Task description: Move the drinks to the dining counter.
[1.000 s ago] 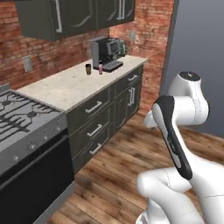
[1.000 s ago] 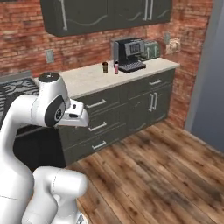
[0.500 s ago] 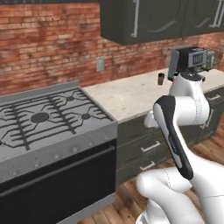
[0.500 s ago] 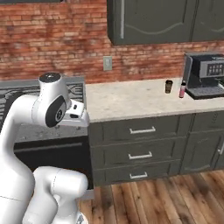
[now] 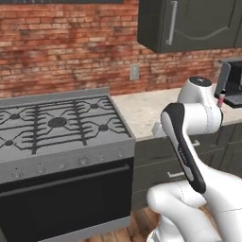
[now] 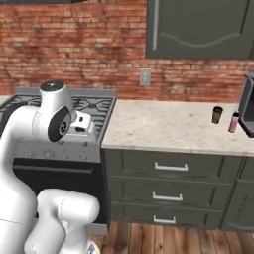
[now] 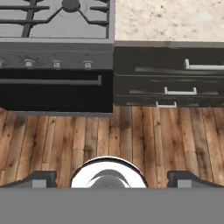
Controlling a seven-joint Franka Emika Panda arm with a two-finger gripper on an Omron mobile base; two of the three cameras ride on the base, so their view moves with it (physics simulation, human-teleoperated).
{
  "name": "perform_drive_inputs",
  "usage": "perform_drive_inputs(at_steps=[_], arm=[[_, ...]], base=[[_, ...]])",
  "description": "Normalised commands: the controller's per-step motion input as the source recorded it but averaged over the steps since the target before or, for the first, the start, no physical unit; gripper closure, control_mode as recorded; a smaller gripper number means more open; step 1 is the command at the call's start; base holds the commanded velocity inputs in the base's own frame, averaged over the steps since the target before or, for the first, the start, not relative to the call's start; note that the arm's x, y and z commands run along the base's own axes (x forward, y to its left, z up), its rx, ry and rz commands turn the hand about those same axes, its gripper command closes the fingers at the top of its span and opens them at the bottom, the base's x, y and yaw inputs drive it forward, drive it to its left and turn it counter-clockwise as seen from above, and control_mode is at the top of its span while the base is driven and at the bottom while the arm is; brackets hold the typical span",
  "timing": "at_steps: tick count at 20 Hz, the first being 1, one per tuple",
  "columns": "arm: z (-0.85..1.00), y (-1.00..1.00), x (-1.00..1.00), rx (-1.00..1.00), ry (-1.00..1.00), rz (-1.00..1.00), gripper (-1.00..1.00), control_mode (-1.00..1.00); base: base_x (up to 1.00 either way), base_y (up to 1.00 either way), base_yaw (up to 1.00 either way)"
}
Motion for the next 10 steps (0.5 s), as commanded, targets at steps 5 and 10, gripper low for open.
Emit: perform_drive_inputs(at_steps=[5,10], arm=[[0.0,0.0,0.0,0.0,0.0,0.0,-1.0,1.0],[0.0,0.0,0.0,0.0,0.0,0.0,-1.0,1.0]], base=[[0.35,-0.97,0.11],[0.54,-0.97,0.01]])
